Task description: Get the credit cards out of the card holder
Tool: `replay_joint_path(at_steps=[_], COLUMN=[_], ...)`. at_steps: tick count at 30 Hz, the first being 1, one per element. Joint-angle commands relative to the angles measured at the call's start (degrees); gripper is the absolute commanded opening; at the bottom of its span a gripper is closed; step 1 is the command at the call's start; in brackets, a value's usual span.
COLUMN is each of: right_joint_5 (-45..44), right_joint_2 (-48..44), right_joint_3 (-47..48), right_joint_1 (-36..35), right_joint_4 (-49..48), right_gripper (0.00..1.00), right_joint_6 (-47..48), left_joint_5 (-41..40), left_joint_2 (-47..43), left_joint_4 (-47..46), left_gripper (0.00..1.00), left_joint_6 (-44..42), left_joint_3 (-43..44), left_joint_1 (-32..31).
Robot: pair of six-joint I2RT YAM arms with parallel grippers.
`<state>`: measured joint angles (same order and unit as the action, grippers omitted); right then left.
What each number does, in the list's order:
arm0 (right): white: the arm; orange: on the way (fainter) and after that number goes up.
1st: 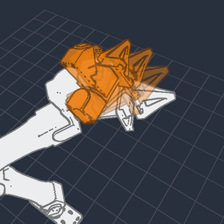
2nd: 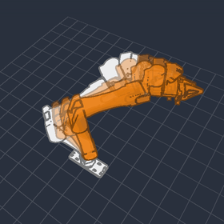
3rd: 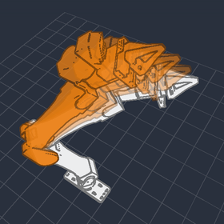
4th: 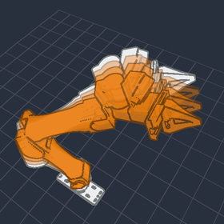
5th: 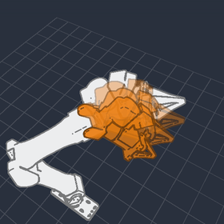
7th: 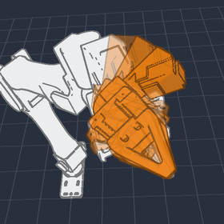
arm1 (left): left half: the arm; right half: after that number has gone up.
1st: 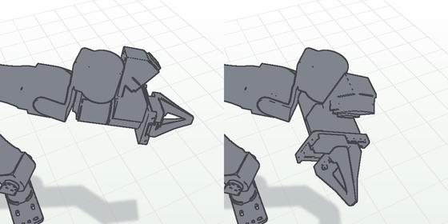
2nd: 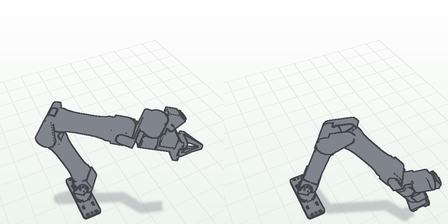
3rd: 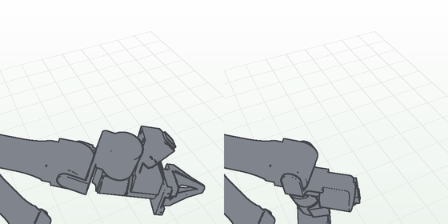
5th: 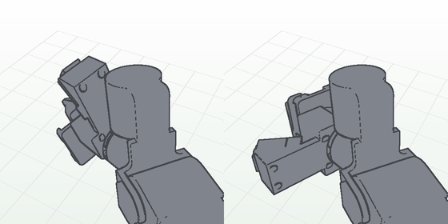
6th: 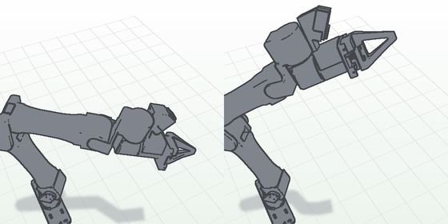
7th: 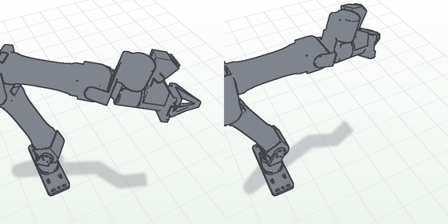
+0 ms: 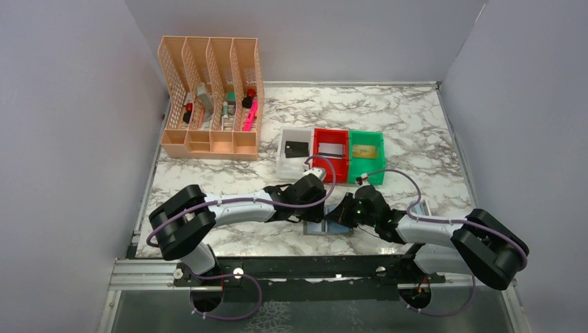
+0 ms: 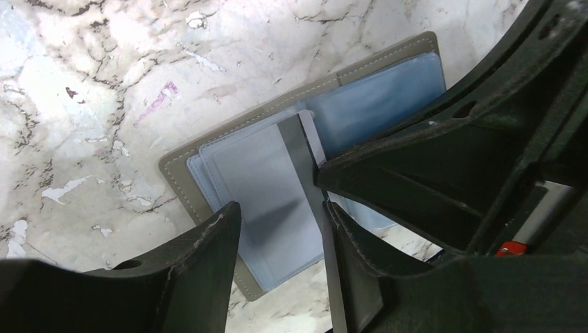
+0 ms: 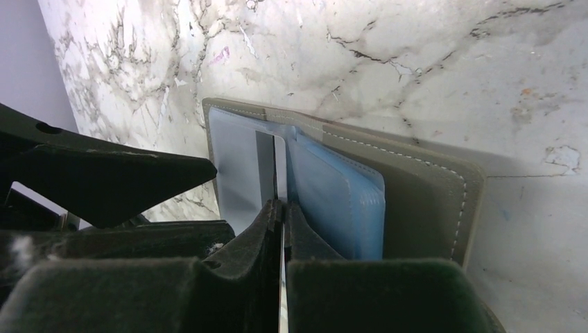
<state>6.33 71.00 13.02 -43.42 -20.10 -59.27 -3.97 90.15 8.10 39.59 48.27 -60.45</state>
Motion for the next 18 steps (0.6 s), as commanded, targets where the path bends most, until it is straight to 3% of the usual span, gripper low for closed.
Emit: replay_joint_path(at_steps=[1, 8, 18], right_joint_5=[2.02, 1.85, 3.51], right_joint_2=[-0.93, -2.97, -0.24], right_joint_3=[0.03, -0.51, -1.59], right_joint_1=[0.09, 0.09, 0.26], right_joint_4=[3.56, 4.76, 1.69], right_gripper=[0.08, 0.21, 0.18], right_joint_6=[2.27, 2.11, -3.42], left_joint_5=[0.0, 1.55, 1.74], left_joint_2=[1.08, 2.84, 2.32], left_joint_4=[0.2, -0.09, -0.12], left_gripper=[0.49, 0.45, 0.38], left_joint_6=[1.4, 1.65, 3.28], left_joint_3=[-0.97, -0.63, -2.57], left_joint_1=[0.12, 0.09, 0.02])
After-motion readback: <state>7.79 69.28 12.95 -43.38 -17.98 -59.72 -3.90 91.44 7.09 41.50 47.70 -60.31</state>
